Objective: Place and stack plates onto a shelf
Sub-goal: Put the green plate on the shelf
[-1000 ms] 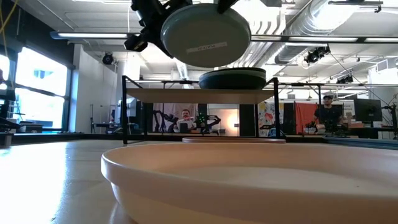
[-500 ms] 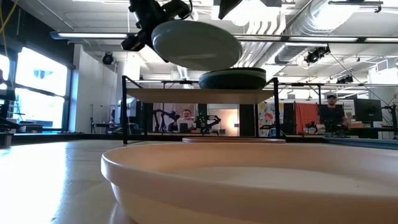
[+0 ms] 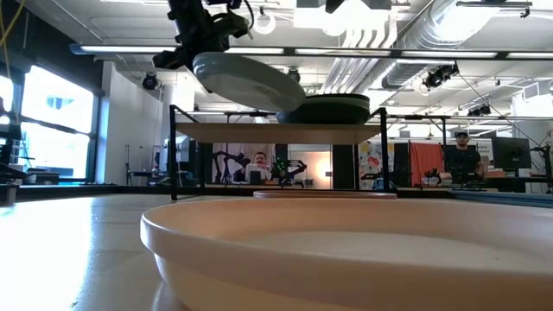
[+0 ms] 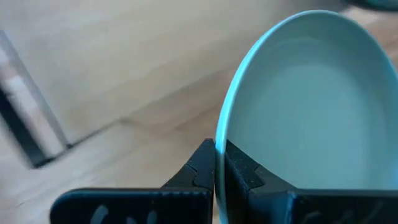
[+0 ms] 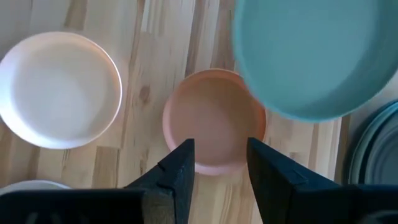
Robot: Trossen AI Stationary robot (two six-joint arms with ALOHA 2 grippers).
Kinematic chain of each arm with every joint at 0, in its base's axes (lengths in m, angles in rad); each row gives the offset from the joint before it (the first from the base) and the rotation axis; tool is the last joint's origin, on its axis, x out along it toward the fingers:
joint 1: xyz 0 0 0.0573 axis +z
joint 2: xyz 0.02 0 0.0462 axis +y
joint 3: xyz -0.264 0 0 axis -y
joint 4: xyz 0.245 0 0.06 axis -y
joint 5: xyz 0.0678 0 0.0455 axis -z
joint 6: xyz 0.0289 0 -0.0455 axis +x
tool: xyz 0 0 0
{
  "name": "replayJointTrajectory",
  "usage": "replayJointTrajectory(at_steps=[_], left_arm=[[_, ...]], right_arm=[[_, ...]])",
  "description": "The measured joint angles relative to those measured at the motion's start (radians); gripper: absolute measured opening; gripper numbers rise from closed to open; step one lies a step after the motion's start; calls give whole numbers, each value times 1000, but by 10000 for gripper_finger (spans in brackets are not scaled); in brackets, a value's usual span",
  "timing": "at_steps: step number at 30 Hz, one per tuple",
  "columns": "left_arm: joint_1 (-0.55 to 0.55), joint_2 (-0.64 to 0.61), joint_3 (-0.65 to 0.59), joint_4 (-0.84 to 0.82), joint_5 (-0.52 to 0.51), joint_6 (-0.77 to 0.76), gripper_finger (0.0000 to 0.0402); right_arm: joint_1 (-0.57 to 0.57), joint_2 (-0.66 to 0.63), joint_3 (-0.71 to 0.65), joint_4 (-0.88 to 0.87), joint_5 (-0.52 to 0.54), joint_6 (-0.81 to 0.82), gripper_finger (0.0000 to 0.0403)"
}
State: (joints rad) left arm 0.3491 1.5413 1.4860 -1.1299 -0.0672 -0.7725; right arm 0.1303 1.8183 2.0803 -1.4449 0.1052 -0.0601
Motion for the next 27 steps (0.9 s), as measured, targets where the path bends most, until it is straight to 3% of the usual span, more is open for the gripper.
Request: replayJointTrajectory(at_steps=[10,18,27], left_arm=[[113,-21,1,-66,-108,39,1],[214,-21,1,-20,-161,107,1],[323,-20,1,107,-152,198,1]], right_arm=[[0,0,0,-27,0,-8,124],[0,2,0,-26,3,-10,124],[-48,2,0,-25,48,-8,124]])
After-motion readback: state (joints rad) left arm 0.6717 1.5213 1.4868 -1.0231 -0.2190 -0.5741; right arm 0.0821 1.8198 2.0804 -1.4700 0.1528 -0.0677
